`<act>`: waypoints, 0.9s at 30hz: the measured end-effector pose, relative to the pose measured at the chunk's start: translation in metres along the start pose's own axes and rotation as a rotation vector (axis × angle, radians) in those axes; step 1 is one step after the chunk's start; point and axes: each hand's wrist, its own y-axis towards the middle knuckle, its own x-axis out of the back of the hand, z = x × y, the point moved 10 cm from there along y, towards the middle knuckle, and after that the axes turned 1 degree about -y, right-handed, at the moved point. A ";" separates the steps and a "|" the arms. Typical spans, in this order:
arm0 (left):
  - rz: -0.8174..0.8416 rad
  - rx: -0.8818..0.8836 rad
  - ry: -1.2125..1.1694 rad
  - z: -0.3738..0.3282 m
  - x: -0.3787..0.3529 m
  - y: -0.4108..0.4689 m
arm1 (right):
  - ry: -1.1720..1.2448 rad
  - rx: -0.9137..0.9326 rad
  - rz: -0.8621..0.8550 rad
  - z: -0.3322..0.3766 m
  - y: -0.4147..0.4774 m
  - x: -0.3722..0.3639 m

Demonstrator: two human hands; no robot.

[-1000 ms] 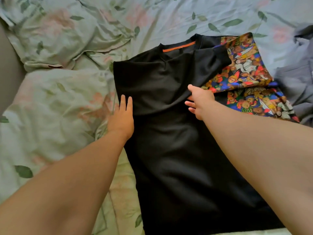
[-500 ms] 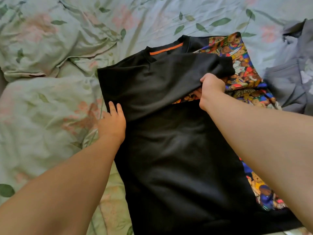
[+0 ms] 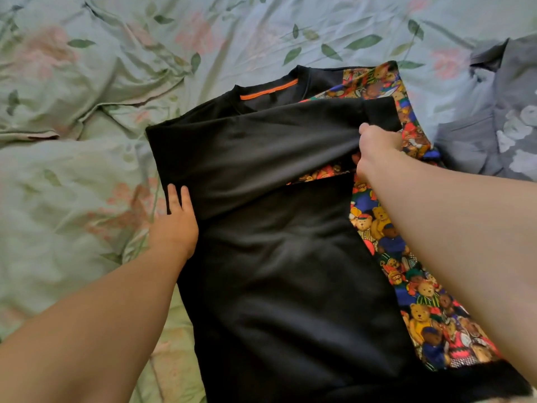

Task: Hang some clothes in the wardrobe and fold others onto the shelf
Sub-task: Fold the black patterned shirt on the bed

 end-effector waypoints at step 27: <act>0.487 0.581 -1.136 -0.024 -0.161 -0.298 | -1.104 -0.081 -0.349 -0.150 -0.093 0.285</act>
